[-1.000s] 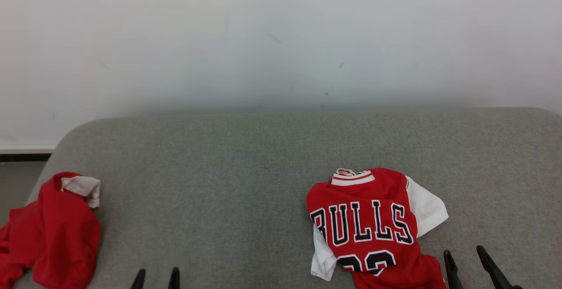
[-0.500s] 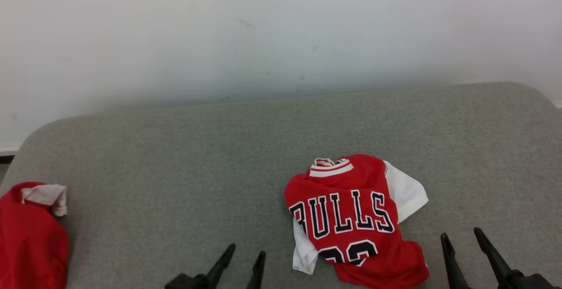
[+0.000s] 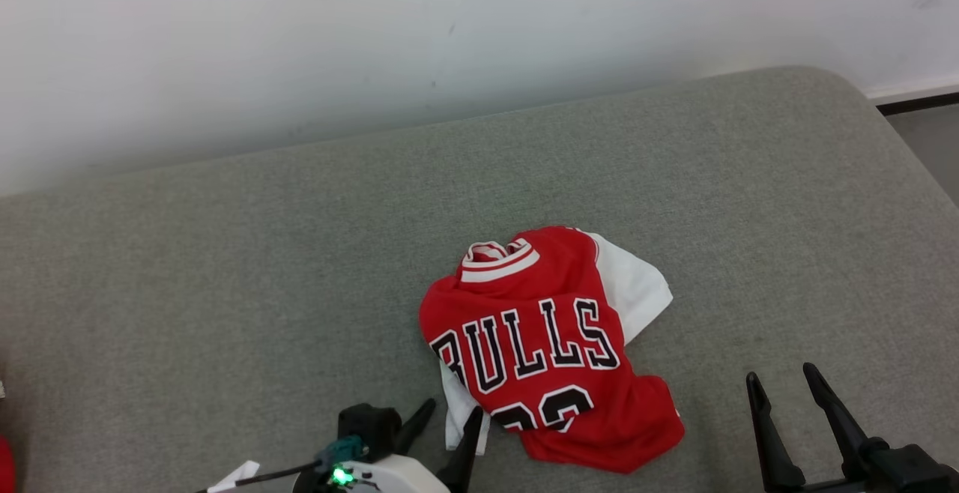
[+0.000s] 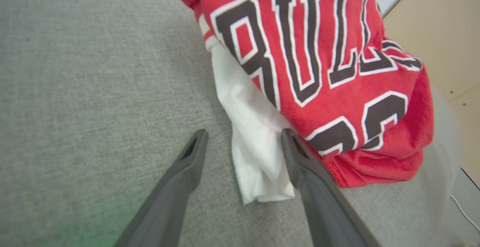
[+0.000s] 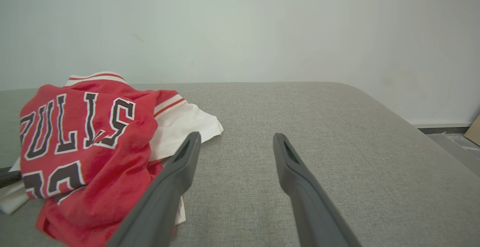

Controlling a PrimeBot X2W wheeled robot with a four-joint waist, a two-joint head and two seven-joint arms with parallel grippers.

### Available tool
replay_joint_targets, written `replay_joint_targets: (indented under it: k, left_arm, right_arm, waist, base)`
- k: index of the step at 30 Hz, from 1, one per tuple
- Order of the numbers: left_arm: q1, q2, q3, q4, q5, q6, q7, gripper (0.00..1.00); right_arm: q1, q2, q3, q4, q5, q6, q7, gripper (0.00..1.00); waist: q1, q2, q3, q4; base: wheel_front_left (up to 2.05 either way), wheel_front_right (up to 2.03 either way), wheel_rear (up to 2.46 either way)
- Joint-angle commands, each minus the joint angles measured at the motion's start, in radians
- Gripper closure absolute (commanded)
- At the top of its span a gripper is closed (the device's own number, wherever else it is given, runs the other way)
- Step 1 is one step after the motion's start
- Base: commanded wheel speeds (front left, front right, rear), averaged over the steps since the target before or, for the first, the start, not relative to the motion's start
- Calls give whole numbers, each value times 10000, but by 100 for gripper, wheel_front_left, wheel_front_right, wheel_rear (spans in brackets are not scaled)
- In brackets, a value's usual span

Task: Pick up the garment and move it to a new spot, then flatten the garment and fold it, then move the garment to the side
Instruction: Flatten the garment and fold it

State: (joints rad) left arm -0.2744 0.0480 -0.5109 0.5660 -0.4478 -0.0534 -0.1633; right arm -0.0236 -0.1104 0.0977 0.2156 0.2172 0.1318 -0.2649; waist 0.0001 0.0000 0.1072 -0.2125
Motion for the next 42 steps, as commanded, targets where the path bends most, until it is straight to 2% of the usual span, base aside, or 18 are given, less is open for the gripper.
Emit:
replay_joint_targets:
  k: [1, 5, 6, 7, 8, 11, 16, 26, 35, 39, 42]
  left_arm:
    - [-185, 48, -59, 190, -107, 74, -16, 0]
    - [-388, 44, -403, 972, -460, 229, 122, 0]
    - [-417, 43, -502, 1139, -517, 176, 124, 6]
    - [-426, 45, -579, 1234, -693, 99, 81, 74]
    - [-449, 43, -641, 1290, -838, 36, 58, 100]
    - [-658, 39, -692, 1160, -1205, -10, -255, 100]
    - [-1283, 111, -578, 306, -837, 208, -820, 100]
    - [-1712, 683, -313, -3125, 76, 714, -1015, 100]
    - [-1846, 1040, -429, -5969, 304, 888, -390, 100]
    - [-1976, 1183, -315, -6914, -46, 892, 156, 100]
    - [-2241, 1512, 39, -7303, -314, 861, 633, 100]
  right_arm:
    - [-148, 0, -13, -19, 17, -22, 10, 0]
    - [-172, 24, -50, -11, 14, -22, 10, 0]
    - [-169, 29, -60, -13, 10, -22, 10, 0]
    - [-168, 33, -73, -12, 7, -22, 10, 0]
    - [-158, 36, -86, -7, 3, -22, 10, 0]
    - [-79, 52, -155, 45, -34, -22, 10, 0]
    - [51, 87, -146, 101, -79, -22, 10, 0]
    - [264, 72, -14, 221, -58, -22, 10, 0]
    - [374, 94, -86, 238, -22, -22, 11, 0]
    - [413, 86, -155, 216, -28, -22, 11, 0]
    - [425, 85, -214, 202, -49, -22, 11, 0]
  waist:
    - [-1, 0, 190, -191]
    - [-1, 0, 300, -297]
    - [-1, 0, 313, -309]
    - [-1, 0, 316, -313]
    - [-1, 0, 309, -308]
    - [-1, 0, 208, -249]
    - [-1, 0, -72, -24]
    - [-1, 0, -757, 83]
    - [-1, 0, -1080, -36]
    - [-1, 0, -1168, -48]
    - [-1, 0, -1206, -8]
  base:
    - [0, 0, 0]
    - [0, 0, 0]
    - [0, 0, 0]
    - [0, 0, 0]
    - [0, 0, 0]
    - [0, 0, 0]
    - [0, 0, 0]
    - [0, 0, 0]
    - [0, 0, 0]
    - [0, 0, 0]
    - [0, 0, 0]
